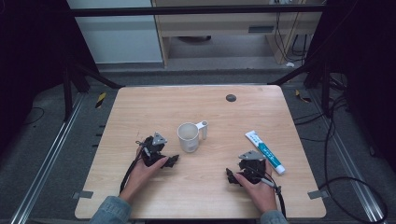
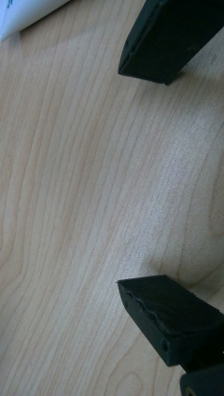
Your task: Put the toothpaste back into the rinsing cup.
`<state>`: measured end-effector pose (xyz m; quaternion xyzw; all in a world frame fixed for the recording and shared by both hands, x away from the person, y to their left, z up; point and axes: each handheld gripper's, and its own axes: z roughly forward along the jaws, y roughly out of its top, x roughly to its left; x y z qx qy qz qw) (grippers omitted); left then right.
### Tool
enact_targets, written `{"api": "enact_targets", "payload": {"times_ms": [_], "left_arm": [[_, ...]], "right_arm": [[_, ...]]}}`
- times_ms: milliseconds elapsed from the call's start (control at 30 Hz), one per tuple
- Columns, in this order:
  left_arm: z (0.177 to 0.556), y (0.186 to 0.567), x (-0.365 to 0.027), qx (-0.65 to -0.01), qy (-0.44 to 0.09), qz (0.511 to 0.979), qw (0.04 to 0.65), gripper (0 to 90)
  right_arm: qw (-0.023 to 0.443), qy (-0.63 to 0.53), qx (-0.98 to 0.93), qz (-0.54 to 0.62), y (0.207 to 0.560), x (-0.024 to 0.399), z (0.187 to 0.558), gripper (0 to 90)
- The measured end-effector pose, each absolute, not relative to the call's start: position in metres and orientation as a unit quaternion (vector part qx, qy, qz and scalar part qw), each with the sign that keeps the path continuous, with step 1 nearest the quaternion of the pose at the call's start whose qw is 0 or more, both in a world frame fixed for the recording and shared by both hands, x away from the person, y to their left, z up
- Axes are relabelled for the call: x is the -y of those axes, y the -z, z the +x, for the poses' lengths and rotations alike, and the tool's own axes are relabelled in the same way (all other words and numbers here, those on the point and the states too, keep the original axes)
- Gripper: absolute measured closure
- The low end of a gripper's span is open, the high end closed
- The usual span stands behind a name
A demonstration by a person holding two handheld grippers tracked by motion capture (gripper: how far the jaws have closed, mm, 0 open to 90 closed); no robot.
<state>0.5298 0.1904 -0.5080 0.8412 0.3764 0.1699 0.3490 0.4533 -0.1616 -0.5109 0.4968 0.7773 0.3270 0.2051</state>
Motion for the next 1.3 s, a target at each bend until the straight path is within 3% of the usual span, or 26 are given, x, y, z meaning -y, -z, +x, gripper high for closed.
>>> {"api": "enact_targets", "payload": {"times_ms": [67,167,200,667,1300], "left_arm": [[0.530,0.508,-0.190,-0.376,-0.170,0.841,0.349,2.2],[0.530,0.508,-0.190,-0.376,-0.169,0.842,0.349,2.2],[0.530,0.508,-0.190,-0.375,-0.169,0.842,0.349,2.1],[0.530,0.508,-0.189,-0.378,-0.170,0.841,0.348,1.1],[0.530,0.508,-0.189,-0.379,-0.172,0.840,0.349,1.0]], "right_arm": [[0.196,-0.317,-0.785,0.494,0.506,0.164,0.454,9.5],[0.199,-0.307,-0.794,0.485,0.496,0.166,0.453,10.5],[0.196,-0.298,-0.805,0.474,0.482,0.172,0.451,20.5],[0.198,-0.245,-0.824,0.471,0.415,0.209,0.465,20.0],[0.173,-0.196,-0.828,0.496,0.388,0.238,0.514,30.1]]}}
